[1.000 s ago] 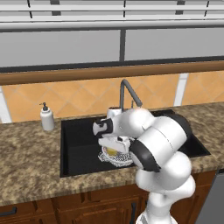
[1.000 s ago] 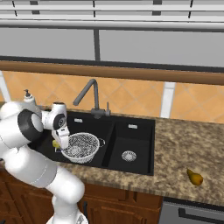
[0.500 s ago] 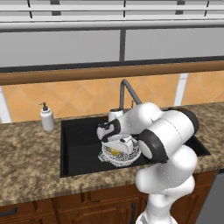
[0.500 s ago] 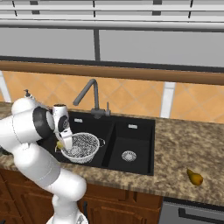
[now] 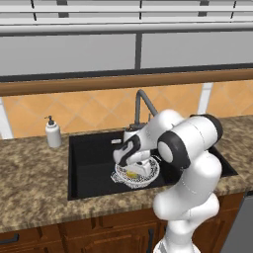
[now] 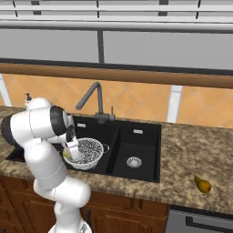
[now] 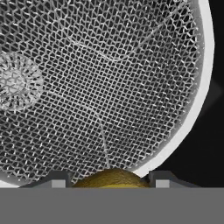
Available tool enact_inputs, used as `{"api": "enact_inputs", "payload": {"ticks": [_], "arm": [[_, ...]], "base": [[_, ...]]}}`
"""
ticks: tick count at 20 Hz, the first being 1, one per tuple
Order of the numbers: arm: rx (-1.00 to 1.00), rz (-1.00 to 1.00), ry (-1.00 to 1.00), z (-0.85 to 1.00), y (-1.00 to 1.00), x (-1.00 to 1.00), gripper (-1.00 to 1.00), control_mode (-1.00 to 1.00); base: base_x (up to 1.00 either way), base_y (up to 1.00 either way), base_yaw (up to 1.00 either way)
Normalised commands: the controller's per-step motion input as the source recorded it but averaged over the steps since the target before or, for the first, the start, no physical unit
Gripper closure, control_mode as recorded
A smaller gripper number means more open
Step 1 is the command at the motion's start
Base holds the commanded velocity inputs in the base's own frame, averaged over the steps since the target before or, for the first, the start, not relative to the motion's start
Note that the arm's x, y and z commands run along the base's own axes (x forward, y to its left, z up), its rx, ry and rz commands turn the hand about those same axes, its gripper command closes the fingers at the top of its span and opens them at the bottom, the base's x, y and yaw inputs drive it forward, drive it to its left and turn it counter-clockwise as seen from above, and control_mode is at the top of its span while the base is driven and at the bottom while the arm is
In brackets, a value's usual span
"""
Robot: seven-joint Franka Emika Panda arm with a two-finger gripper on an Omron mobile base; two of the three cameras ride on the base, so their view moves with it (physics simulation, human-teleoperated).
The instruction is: Put the colander in the sink, put the kiwi, pear in the colander, and turn on the sink faucet and pour water over the colander.
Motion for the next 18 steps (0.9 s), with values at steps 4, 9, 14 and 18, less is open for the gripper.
{"api": "enact_inputs", "payload": {"ticks": [4, 9, 14, 18], "arm": [[0.0, 0.0, 0.0, -0.02, -0.13, 0.29, 1.0, -1.0], [-0.07, 0.0, 0.0, -0.44, 0.0, 0.06, 1.0, -1.0], [-0.01, 0.0, 0.0, -0.13, 0.0, 0.04, 1.0, -1.0], [0.0, 0.0, 0.0, 0.0, 0.0, 0.03, -1.0, -1.0]], "base": [[0.0, 0.0, 0.0], [0.0, 0.0, 0.0], [0.0, 0.0, 0.0], [0.0, 0.0, 0.0]]}}
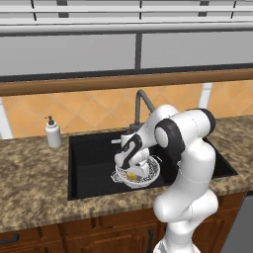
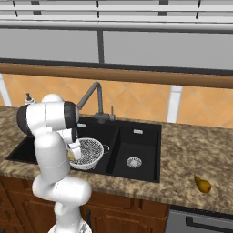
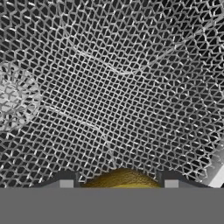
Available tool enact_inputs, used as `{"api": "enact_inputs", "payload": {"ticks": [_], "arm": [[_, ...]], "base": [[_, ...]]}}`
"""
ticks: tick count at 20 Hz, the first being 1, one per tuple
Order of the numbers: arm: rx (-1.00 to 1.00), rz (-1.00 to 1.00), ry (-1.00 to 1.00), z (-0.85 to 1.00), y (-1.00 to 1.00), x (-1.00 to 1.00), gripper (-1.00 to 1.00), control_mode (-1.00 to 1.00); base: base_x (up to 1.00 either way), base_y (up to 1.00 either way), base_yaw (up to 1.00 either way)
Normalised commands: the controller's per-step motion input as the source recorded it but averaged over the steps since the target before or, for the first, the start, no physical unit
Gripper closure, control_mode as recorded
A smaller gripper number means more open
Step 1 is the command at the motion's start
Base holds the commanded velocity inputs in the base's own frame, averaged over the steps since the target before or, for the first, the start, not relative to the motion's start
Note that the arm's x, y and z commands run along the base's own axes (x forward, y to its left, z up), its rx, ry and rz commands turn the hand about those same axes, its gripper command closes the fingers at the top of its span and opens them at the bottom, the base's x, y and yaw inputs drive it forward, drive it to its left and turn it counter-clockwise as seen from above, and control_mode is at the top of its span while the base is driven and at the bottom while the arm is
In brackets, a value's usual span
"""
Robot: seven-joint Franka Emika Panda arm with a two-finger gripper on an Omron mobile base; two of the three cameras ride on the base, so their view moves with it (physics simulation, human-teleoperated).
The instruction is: Put the colander in the sink, put the kiwi, pear in the colander, and turn on the sink faucet and pour water over the colander.
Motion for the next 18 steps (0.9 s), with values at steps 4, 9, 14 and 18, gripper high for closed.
{"api": "enact_inputs", "payload": {"ticks": [4, 9, 14, 18], "arm": [[0.0, 0.0, 0.0, 0.0, 0.0, 0.0, -1.0, -1.0], [0.0, 0.0, -0.01, 0.01, 0.0, -0.01, -1.0, -1.0], [0.0, 0.0, -0.06, 0.51, -0.01, -0.11, -1.0, -1.0], [0.0, 0.0, -0.03, 0.97, 0.0, -0.38, -1.0, -1.0]], "base": [[0.0, 0.0, 0.0], [0.0, 0.0, 0.0], [0.0, 0.0, 0.0], [0.0, 0.0, 0.0]]}}
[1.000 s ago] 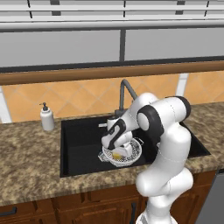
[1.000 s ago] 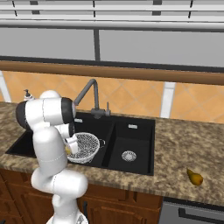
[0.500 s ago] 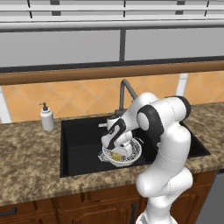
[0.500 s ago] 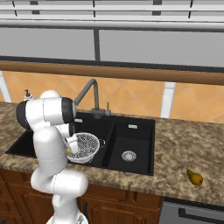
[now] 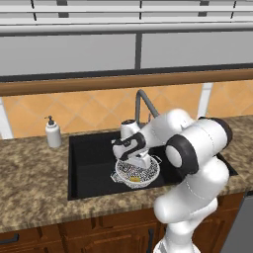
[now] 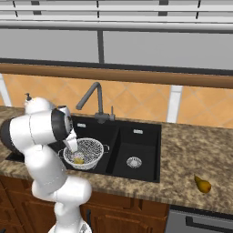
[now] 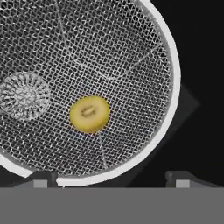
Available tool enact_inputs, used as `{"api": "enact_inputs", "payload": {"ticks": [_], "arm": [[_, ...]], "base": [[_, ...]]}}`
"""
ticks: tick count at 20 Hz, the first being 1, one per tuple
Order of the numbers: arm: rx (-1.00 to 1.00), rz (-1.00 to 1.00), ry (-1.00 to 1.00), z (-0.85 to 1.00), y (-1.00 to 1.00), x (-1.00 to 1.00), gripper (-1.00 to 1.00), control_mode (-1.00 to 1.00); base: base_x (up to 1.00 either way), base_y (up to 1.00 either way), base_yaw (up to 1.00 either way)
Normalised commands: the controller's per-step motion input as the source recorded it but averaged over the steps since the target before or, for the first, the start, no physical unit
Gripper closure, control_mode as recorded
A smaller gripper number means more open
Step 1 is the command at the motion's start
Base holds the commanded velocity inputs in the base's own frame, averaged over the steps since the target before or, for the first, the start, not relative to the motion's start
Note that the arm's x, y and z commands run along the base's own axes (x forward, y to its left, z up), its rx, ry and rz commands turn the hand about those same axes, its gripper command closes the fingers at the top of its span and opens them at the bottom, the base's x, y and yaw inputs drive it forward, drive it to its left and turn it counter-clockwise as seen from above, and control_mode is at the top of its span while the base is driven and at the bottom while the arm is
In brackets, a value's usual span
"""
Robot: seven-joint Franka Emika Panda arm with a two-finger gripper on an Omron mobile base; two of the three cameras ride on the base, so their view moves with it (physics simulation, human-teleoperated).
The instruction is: Put the colander in the sink, put the kiwi, pear in the colander, and turn on the sink faucet and pour water over the colander.
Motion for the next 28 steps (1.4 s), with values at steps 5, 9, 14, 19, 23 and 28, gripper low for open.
{"api": "enact_inputs", "payload": {"ticks": [5, 9, 14, 19, 23, 28], "arm": [[0.0, 0.08, 0.0, 0.9, -0.22, -0.84, -1.0, -1.0], [0.0, 0.19, 0.0, 0.64, -0.74, -1.0, -1.0, -1.0], [0.0, 0.16, 0.0, 0.67, -0.99, -0.87, -1.0, -1.0], [0.0, 0.15, 0.0, 0.58, -1.0, -0.97, -1.0, -1.0], [0.0, 0.15, 0.0, 0.66, -1.0, -0.87, -1.0, -1.0], [0.05, 0.14, 0.03, 0.75, -1.0, -0.32, -1.0, -1.0]], "base": [[0.0, 0.0, 0.0], [0.0, 0.0, 0.0], [0.0, 0.0, 0.0], [0.0, 0.0, 0.0], [0.0, 0.0, 0.0], [0.0, 0.0, 0.0]]}}
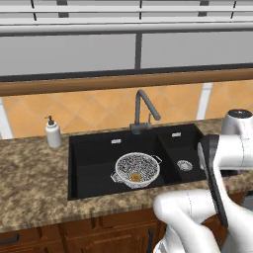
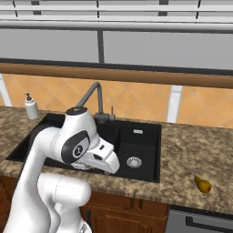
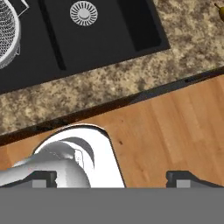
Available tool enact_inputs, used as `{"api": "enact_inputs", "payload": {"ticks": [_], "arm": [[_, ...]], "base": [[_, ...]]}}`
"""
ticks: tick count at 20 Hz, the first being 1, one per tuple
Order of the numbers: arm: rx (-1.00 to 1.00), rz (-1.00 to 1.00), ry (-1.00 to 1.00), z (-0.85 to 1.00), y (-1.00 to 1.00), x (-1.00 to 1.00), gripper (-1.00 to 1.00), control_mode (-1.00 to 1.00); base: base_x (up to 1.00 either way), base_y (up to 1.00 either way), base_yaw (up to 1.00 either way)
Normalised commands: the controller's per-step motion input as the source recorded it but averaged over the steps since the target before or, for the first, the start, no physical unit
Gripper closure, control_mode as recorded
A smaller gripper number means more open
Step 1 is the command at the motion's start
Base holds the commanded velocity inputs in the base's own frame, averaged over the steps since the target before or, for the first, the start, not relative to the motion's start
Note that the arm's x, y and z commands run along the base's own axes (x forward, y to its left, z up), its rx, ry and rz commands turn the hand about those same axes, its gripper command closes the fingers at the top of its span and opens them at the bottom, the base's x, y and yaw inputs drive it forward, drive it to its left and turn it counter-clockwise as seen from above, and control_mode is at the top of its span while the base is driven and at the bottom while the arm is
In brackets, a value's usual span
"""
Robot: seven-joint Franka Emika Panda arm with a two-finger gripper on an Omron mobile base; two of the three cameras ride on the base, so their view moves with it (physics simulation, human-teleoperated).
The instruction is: Put the colander in the sink, put the kiwi, pear in the colander, and turn on the sink faucet and pour water over the colander.
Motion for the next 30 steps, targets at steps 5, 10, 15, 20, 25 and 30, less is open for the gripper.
{"api": "enact_inputs", "payload": {"ticks": [5, 10, 15, 20, 25, 30], "arm": [[0.17, 0.19, 0.03, 0.46, -1.0, 0.14, -1.0, -1.0], [0.12, 0.16, 0.01, -0.03, -0.88, 0.3, -1.0, -1.0], [0.0, 0.1, 0.0, -0.23, -0.72, 0.29, -1.0, -1.0], [-0.06, 0.08, 0.0, -0.44, -0.54, 0.21, -1.0, -1.0], [-0.03, 0.04, 0.06, -0.07, -0.5, 0.43, -1.0, -1.0], [0.0, 0.12, 0.18, 0.02, -0.59, 0.27, -1.0, -1.0]], "base": [[0.0, 0.0, 0.0], [0.0, 0.0, 0.0], [0.0, 0.0, 0.0], [0.0, 0.0, 0.0], [0.0, 0.0, 0.0], [0.0, 0.0, 0.0]]}}
